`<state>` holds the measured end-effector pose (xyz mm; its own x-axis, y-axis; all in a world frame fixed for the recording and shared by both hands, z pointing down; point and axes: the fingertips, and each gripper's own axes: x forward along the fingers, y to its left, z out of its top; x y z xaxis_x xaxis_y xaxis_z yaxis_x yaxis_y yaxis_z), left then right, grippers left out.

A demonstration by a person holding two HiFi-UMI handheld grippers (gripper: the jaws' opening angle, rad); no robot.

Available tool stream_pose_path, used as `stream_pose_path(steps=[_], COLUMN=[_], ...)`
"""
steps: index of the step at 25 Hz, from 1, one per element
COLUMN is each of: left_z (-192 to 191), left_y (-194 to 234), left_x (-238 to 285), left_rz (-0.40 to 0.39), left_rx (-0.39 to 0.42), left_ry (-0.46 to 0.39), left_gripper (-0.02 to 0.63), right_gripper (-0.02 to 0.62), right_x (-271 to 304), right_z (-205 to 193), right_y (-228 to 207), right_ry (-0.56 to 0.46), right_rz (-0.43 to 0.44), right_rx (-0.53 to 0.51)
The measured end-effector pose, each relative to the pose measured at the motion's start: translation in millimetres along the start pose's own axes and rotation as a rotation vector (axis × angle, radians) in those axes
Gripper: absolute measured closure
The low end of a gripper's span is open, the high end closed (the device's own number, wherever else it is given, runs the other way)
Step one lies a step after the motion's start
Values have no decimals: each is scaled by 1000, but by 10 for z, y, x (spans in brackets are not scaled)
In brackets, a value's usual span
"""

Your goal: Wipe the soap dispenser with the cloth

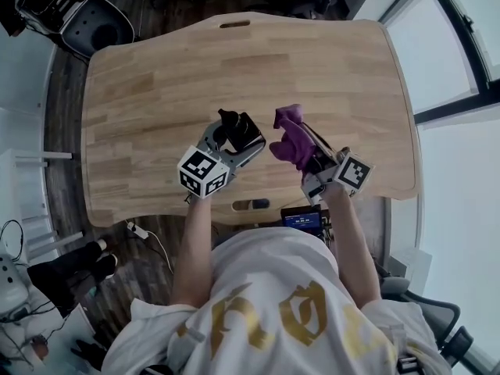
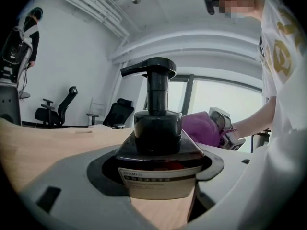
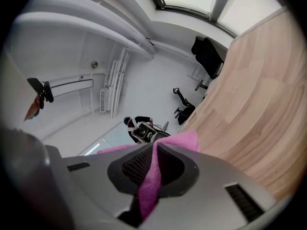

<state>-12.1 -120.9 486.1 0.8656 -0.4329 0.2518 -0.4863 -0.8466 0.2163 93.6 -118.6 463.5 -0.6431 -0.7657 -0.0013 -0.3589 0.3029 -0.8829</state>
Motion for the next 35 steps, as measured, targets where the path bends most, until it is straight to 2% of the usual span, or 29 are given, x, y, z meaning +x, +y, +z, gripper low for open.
stream_pose_path(steps=[3, 11, 23, 31, 35], left_z=[-233, -923, -1247, -1312, -1473], left_y=[100, 190, 268, 244, 227], left_x=[96, 374, 702, 722, 673], left_rz=[-5, -29, -83, -114, -154], left_rx=[-14, -50, 59, 112, 211], left_ry=[53, 181, 308, 315, 451], left_gripper=[247, 247, 247, 247, 247], right_gripper=[566, 566, 567, 566, 566], right_x=[27, -23, 56, 105, 107], right_z=[-14, -49, 14, 4, -50], right_y=[-147, -513, -784, -817, -897], right_ry=[22, 46, 65, 77, 99], right_rz=[-52, -126, -168, -180, -196], right_rx=[-39, -2, 11, 10, -30])
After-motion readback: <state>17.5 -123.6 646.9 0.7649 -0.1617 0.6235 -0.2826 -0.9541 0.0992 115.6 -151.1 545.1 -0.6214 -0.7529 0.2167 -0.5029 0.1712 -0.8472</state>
